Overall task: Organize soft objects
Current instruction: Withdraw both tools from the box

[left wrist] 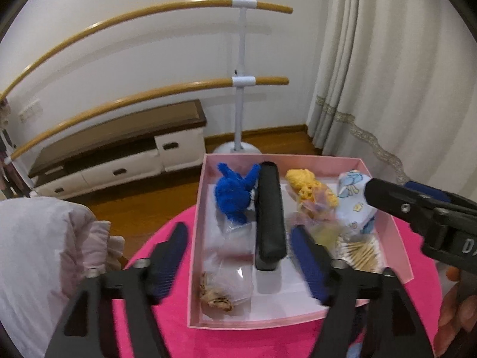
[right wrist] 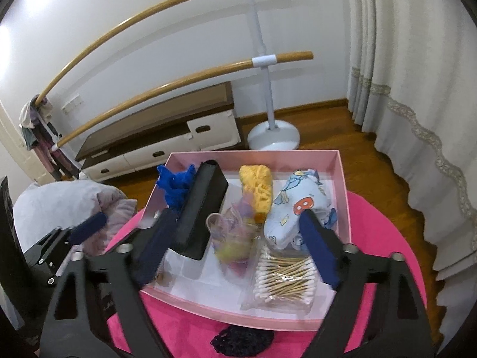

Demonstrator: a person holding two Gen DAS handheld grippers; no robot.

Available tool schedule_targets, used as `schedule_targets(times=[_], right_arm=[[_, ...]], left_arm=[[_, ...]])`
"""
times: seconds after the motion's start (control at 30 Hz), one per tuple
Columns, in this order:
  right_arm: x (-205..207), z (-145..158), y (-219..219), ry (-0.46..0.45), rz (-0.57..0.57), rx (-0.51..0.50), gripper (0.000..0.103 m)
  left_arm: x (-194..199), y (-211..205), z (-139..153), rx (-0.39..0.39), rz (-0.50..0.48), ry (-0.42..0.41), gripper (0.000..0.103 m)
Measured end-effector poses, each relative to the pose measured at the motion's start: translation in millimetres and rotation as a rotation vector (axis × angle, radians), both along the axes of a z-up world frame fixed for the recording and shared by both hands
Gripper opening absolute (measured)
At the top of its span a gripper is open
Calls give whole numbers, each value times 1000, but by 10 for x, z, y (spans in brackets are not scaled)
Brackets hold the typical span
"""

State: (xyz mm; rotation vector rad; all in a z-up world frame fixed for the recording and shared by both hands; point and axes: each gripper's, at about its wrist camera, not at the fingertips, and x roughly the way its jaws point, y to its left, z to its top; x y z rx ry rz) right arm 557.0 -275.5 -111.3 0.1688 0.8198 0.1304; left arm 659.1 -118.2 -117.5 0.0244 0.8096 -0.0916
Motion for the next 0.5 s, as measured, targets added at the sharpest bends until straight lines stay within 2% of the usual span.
schedule_targets(times=[0.1, 0.13, 0.17, 0.27, 0.5], right_arm=[[-29, 22, -67, -8, -24, 11, 91], [-57, 45, -99, -19, -38, 16, 101], [-84, 62, -124, -30, -47, 18, 103], [-161, 147, -156, -51, -64, 5, 103], [-442, 357, -145, -103, -73, -8, 103]], left_arm=[[-90, -34, 6, 15, 3, -24, 79], [-97, -42, 25, 18, 10, -32, 86], [-172, -35, 11, 21, 16, -44, 93], [-373, -25, 23, 44, 35, -89, 103], [-763, -25, 124, 55, 37, -156, 103]])
